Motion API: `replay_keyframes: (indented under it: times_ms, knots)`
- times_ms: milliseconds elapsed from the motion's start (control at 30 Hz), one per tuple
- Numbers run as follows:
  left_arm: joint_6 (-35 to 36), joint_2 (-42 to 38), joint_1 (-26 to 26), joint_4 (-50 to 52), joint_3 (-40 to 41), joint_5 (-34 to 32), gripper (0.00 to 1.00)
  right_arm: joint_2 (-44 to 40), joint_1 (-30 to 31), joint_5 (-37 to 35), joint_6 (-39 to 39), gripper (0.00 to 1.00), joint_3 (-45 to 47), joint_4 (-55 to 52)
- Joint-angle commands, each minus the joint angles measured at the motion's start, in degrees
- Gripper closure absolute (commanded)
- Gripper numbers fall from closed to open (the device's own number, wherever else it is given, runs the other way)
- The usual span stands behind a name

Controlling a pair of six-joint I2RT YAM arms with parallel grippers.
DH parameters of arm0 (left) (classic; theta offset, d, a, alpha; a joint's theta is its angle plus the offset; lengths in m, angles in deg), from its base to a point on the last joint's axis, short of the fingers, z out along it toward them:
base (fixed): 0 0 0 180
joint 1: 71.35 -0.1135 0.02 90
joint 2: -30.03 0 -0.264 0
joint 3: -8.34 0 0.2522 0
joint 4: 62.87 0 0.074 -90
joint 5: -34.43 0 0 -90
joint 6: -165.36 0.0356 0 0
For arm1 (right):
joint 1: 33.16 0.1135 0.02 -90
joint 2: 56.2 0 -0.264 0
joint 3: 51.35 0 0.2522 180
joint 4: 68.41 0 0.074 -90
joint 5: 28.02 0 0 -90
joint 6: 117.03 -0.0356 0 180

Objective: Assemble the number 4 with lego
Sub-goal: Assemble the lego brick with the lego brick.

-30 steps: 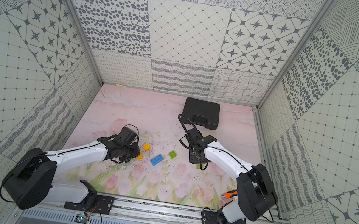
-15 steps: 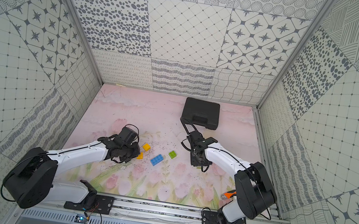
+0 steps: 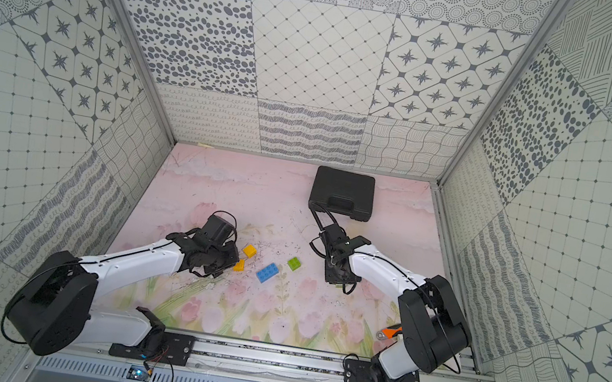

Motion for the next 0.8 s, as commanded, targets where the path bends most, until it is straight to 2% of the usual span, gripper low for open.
replay_keyframes:
  times_ms: [0,233,500,600,767]
  knots:
    - [1.6,-0.1,-1.0,0.8,-1.3,-0.7,0.89,1.6,0.8,7.2,-3.8,0.74,5.3,2.4]
    - [2.0,0.6,-1.8,0.3,-2.0,-0.1,0.89,0.4,2.1,12.1,-6.9,0.75,8.1,7.1]
    - [1.9,2.1,-2.0,-0.3,-2.6,1.1,0.90,-1.9,3.2,10.1,-7.9,0.74,3.9,3.4]
    - [2.0,2.1,-2.0,-0.5,-2.4,1.4,0.90,-3.4,3.2,7.6,-7.1,0.74,2.9,1.7]
    - [1.7,1.8,-2.0,-0.7,-1.8,1.2,0.90,-4.0,3.6,7.4,-3.4,0.73,2.7,3.2]
